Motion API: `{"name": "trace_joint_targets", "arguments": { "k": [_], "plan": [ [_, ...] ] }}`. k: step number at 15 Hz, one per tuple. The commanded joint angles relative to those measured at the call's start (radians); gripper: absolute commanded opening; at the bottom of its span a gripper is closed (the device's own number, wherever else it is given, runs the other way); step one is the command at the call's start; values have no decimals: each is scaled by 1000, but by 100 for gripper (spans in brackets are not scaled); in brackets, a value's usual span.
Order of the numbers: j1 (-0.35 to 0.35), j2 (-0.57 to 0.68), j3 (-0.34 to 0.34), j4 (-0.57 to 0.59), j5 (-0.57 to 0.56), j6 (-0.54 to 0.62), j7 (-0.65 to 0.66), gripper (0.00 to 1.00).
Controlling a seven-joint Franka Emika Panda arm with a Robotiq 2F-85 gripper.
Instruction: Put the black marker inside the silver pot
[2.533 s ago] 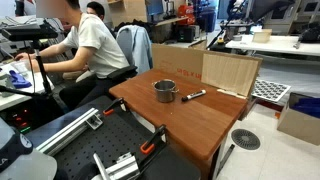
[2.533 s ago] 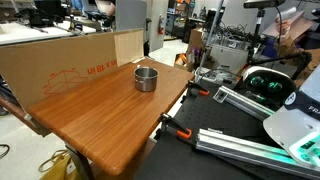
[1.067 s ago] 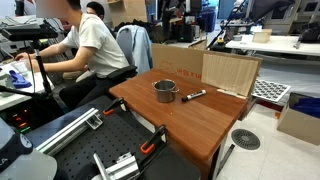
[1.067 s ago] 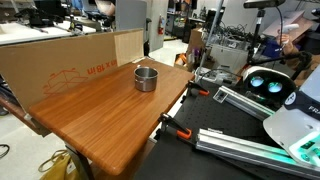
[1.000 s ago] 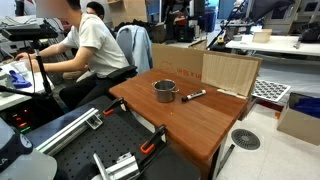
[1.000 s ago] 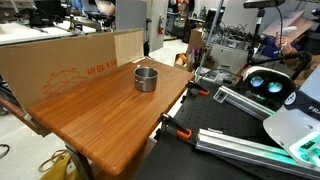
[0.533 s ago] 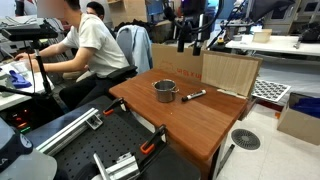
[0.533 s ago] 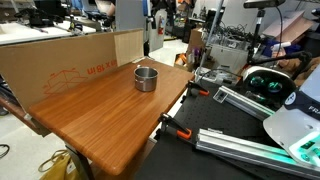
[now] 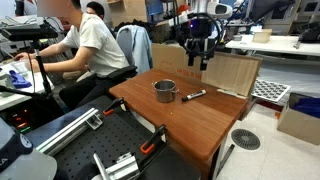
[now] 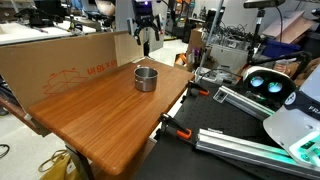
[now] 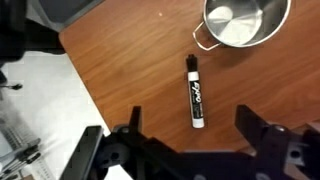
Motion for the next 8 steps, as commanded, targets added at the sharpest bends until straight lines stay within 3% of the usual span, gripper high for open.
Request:
{"name": "trace_joint_targets", "arguments": {
  "k": [1, 8],
  "plan": [
    [50, 93, -42, 55, -53, 70, 63, 100],
    [126, 243, -104, 113, -169, 168, 113, 100]
  ]
}}
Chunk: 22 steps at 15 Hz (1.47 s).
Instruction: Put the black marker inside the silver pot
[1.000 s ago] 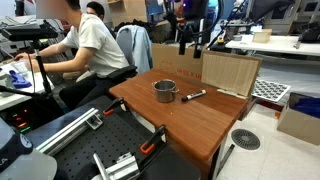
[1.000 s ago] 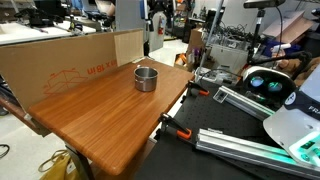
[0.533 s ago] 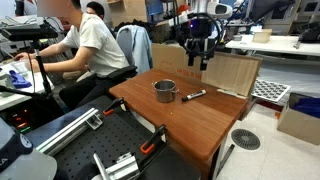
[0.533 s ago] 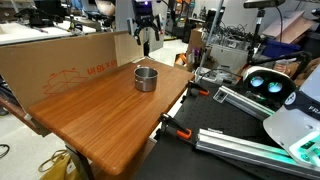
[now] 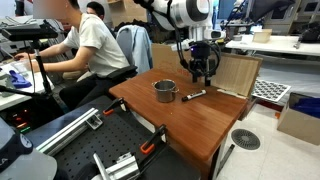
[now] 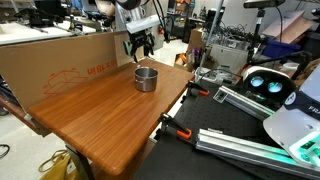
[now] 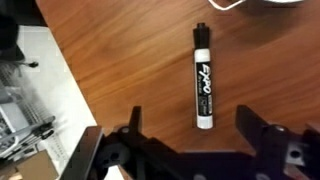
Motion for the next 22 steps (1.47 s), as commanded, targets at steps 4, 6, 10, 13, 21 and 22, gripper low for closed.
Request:
{"name": "trace_joint_targets", "arguments": {
  "k": [4, 6, 10, 13, 21, 22],
  "plan": [
    [61, 111, -70, 69, -89, 112, 32, 100],
    [69, 127, -79, 72, -104, 158, 26, 100],
    [92, 139, -99, 58, -127, 226, 22, 100],
    [108, 143, -109, 52, -138, 238, 25, 100],
    [95, 117, -91, -12, -133, 323, -23, 100],
    [88, 116, -87, -21, -126, 358, -32, 100]
  ]
}}
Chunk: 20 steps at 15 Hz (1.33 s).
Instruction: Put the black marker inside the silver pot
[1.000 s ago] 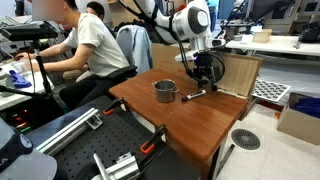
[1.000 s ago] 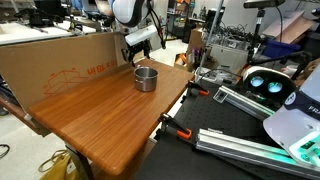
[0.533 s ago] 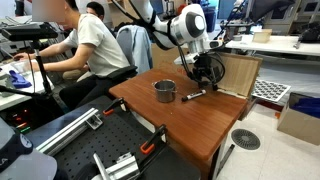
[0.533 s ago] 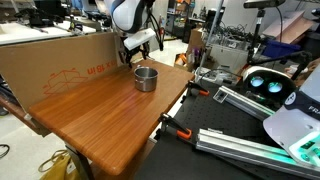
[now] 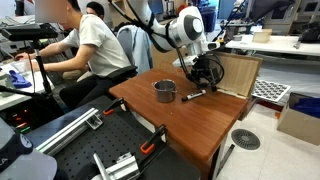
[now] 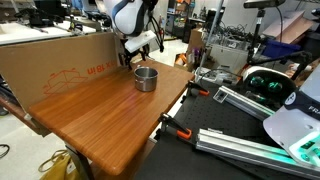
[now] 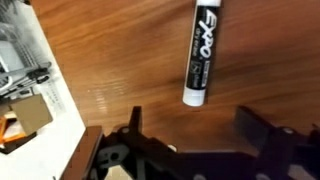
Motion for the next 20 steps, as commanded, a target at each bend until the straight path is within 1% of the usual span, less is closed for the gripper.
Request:
{"name": "trace_joint_targets", "arguments": {
  "k": [1, 4, 10, 12, 14, 20],
  "plan": [
    [-20, -17, 9, -54, 16, 138, -38, 100],
    [-53, -28, 36, -74, 65, 178, -106, 100],
    [-95, -81, 73, -113, 160, 190, -210, 100],
    [-109, -97, 89, -133, 188, 184, -244, 100],
    [-128, -112, 107, -167, 214, 200, -279, 100],
    [-160, -127, 132, -232, 246, 212, -350, 100]
  ]
}}
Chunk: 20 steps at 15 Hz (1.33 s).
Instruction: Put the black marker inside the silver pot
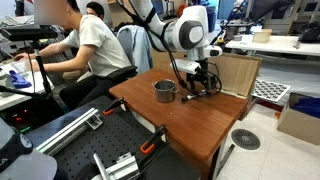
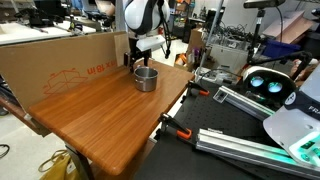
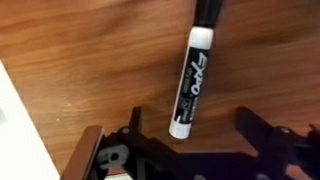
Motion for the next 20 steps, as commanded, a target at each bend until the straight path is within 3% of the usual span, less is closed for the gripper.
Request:
{"name": "trace_joint_targets", "arguments": {
  "k": [1, 2, 3, 5, 9, 14, 15, 20],
  "plan": [
    [-32, -33, 29, -45, 36, 15, -61, 100],
    [-29, -31, 25, -43, 33, 13, -57, 100],
    [-26, -30, 21, -42, 28, 13, -56, 75],
    [-20, -31, 16, -42, 22, 14, -54, 66],
    [-11, -32, 7, -42, 12, 11, -48, 34],
    [-18, -42, 4, -43, 19, 1, -55, 1],
    [-19, -46, 6, -44, 23, -4, -54, 6],
    [-44, -77, 34, -64, 57, 3, -73, 6]
  ]
}}
